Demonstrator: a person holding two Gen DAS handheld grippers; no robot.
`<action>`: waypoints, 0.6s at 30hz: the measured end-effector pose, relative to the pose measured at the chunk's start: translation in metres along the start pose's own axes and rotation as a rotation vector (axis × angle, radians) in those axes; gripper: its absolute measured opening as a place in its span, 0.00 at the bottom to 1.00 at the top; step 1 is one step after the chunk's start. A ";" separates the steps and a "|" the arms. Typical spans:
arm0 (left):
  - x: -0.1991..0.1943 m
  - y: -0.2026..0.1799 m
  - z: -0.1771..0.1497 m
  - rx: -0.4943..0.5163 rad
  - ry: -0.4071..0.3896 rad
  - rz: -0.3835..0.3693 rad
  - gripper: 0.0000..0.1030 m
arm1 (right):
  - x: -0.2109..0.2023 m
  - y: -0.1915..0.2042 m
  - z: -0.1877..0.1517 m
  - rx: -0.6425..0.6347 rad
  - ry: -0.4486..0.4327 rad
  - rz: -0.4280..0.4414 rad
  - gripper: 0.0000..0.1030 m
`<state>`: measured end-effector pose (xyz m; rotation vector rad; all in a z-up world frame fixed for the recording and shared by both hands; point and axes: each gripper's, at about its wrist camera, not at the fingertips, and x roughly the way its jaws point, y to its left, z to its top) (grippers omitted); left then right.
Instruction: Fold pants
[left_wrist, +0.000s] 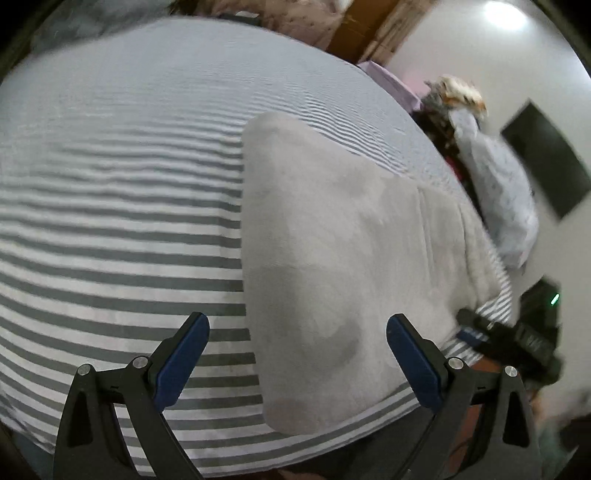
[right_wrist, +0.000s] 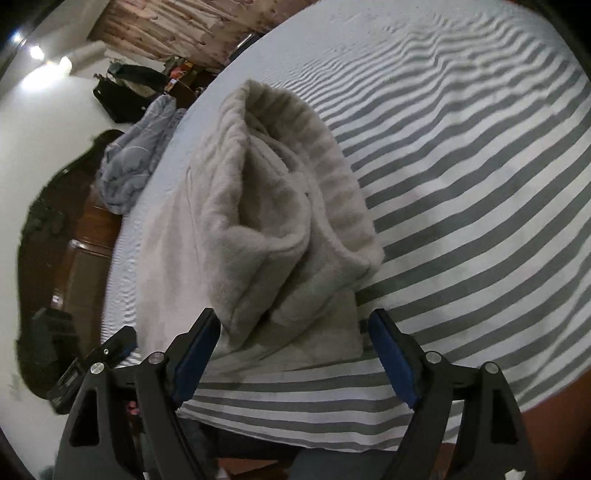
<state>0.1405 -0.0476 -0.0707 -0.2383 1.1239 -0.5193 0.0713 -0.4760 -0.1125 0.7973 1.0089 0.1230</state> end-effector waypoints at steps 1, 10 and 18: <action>0.001 0.005 0.002 -0.030 0.008 -0.017 0.94 | 0.001 -0.004 0.001 0.008 0.002 0.014 0.78; 0.024 0.021 0.009 -0.093 0.060 -0.072 0.94 | 0.019 -0.015 0.020 -0.008 0.028 0.118 0.81; 0.040 0.015 0.021 -0.047 0.042 -0.054 0.94 | 0.029 -0.017 0.039 -0.042 0.010 0.229 0.81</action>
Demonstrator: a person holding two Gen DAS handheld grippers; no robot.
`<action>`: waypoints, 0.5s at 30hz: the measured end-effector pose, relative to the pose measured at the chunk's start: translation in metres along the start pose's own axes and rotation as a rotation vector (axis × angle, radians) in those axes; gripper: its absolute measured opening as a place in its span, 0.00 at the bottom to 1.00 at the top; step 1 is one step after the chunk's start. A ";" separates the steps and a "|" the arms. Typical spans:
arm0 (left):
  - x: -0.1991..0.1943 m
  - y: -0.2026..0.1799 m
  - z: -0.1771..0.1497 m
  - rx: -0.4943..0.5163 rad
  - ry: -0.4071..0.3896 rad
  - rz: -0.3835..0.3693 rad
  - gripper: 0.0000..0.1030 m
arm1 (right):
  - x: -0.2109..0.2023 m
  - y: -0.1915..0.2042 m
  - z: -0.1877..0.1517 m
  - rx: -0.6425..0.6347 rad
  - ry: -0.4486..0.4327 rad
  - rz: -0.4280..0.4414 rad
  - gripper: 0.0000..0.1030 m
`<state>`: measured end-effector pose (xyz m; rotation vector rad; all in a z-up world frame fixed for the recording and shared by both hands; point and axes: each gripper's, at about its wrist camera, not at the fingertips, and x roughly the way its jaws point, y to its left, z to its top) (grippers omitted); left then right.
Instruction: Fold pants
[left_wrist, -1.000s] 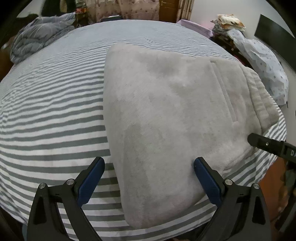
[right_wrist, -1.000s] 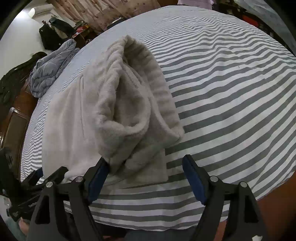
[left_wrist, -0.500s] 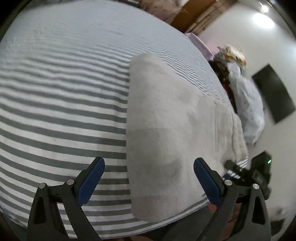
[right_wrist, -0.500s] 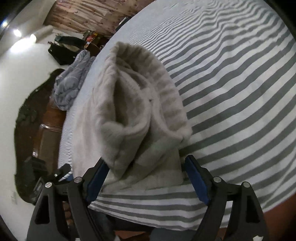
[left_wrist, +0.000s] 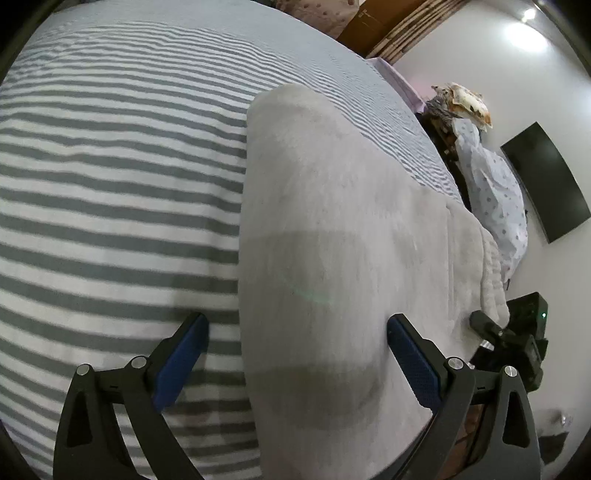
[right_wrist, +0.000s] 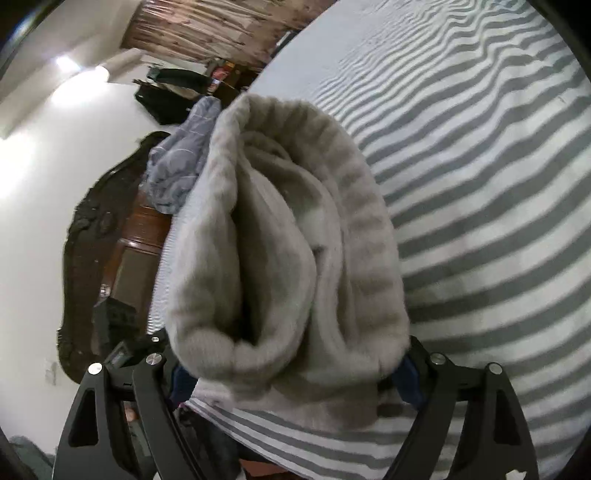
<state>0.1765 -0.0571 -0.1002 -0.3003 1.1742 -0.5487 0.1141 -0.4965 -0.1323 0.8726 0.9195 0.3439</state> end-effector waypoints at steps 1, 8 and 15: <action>0.003 -0.002 0.002 0.000 -0.002 0.002 0.94 | 0.002 -0.001 0.005 0.000 0.001 0.005 0.81; 0.018 -0.016 0.014 0.042 -0.021 0.026 0.94 | 0.017 0.002 0.021 -0.028 -0.018 0.033 0.79; 0.022 -0.022 0.017 0.049 -0.029 0.050 0.81 | 0.028 0.005 0.028 -0.035 -0.002 0.009 0.66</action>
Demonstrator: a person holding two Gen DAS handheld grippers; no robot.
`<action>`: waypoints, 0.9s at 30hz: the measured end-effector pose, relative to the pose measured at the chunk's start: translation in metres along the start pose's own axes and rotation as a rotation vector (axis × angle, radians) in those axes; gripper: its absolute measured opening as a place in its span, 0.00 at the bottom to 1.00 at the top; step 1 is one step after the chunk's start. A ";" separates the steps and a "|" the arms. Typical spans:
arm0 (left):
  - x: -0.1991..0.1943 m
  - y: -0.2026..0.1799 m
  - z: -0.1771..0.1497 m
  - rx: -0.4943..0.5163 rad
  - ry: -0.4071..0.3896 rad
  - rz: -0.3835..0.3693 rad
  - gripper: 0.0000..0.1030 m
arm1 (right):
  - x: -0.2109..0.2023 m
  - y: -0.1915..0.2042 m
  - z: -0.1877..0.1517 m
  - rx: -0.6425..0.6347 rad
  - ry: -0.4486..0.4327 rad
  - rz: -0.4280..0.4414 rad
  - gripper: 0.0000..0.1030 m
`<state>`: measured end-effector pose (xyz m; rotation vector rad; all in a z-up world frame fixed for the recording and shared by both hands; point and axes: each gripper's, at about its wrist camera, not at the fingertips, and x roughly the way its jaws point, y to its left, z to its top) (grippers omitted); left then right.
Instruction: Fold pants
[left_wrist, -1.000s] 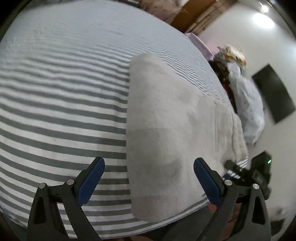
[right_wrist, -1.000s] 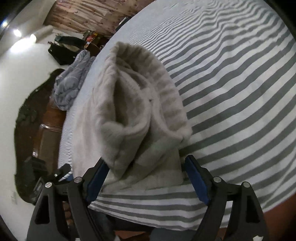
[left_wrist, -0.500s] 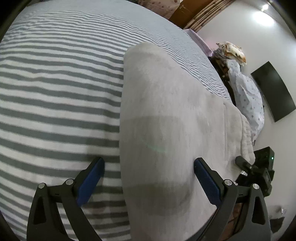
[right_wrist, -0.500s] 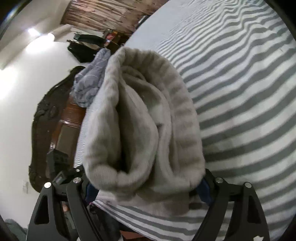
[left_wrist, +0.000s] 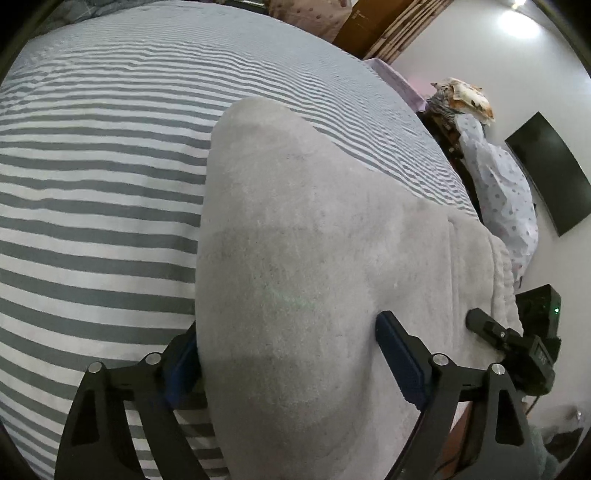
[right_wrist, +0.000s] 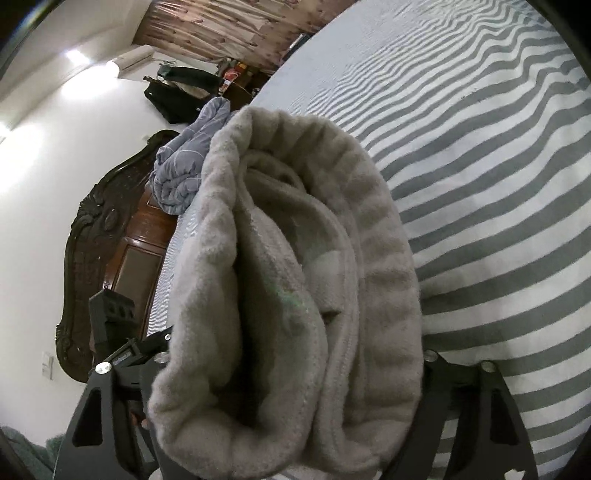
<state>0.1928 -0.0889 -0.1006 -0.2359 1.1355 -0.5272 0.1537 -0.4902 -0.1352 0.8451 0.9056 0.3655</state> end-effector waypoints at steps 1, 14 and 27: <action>-0.001 0.000 -0.001 0.005 -0.004 -0.001 0.80 | -0.002 -0.001 0.000 0.011 0.006 0.009 0.61; -0.020 -0.004 0.004 0.005 -0.044 -0.036 0.40 | -0.017 0.048 -0.005 0.029 -0.036 -0.080 0.44; -0.083 0.006 0.048 0.040 -0.140 -0.033 0.36 | -0.001 0.111 0.020 -0.004 -0.020 -0.013 0.42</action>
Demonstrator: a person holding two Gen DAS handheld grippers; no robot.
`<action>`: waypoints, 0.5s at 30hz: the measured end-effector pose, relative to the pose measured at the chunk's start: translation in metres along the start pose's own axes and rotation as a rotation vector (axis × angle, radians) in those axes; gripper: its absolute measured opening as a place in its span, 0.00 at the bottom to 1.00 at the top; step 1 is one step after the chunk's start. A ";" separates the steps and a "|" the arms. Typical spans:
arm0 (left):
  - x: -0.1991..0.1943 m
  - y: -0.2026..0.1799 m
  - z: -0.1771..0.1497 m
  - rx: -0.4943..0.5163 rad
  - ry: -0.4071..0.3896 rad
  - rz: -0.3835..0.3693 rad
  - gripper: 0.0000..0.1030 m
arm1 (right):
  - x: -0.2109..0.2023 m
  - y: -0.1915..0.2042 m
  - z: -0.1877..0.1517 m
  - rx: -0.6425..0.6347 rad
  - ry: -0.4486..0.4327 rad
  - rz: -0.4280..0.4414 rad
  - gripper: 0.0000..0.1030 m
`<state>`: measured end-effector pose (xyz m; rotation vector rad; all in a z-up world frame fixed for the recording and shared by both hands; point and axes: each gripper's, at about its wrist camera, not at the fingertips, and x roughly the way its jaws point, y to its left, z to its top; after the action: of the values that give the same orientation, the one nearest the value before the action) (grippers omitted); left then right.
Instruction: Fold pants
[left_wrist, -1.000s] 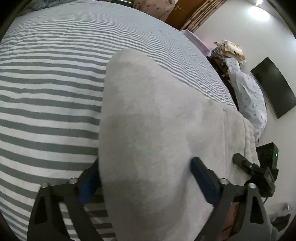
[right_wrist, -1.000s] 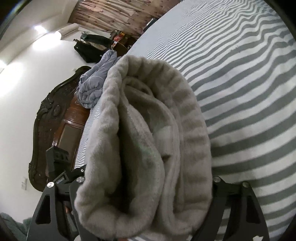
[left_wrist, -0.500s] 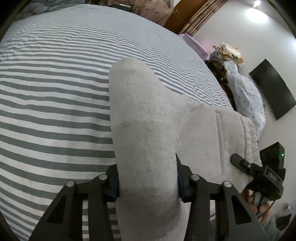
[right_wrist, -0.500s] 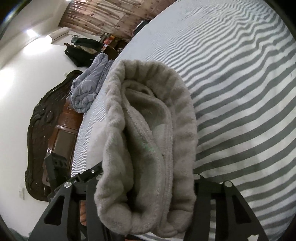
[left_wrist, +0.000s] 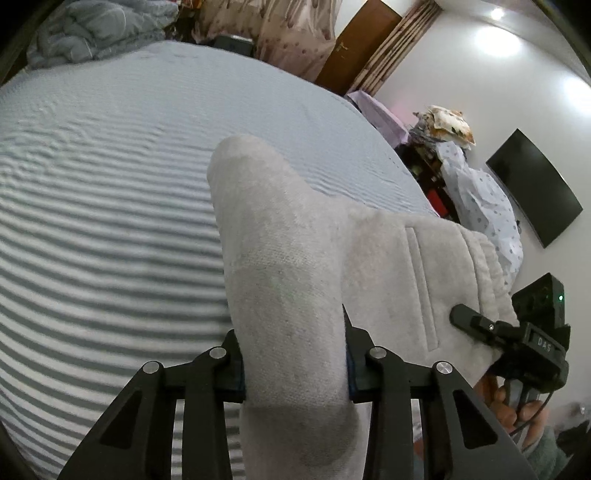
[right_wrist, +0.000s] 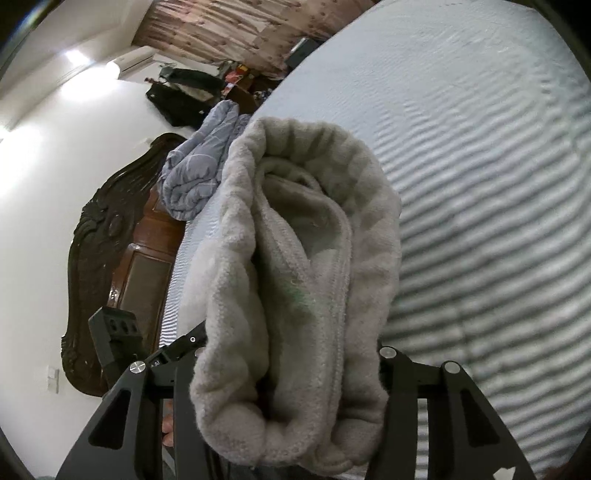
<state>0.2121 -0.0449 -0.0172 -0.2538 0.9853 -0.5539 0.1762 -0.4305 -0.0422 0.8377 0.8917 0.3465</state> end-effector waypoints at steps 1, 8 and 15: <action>-0.005 0.005 0.008 0.002 -0.010 0.011 0.36 | 0.007 0.008 0.005 -0.011 0.003 0.007 0.42; -0.021 0.044 0.061 0.009 -0.058 0.102 0.36 | 0.073 0.047 0.044 -0.056 0.035 0.057 0.42; -0.003 0.095 0.103 0.012 -0.042 0.168 0.37 | 0.139 0.064 0.070 -0.047 0.067 0.057 0.42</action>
<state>0.3280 0.0314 -0.0015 -0.1694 0.9525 -0.3990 0.3198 -0.3422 -0.0443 0.8129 0.9194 0.4454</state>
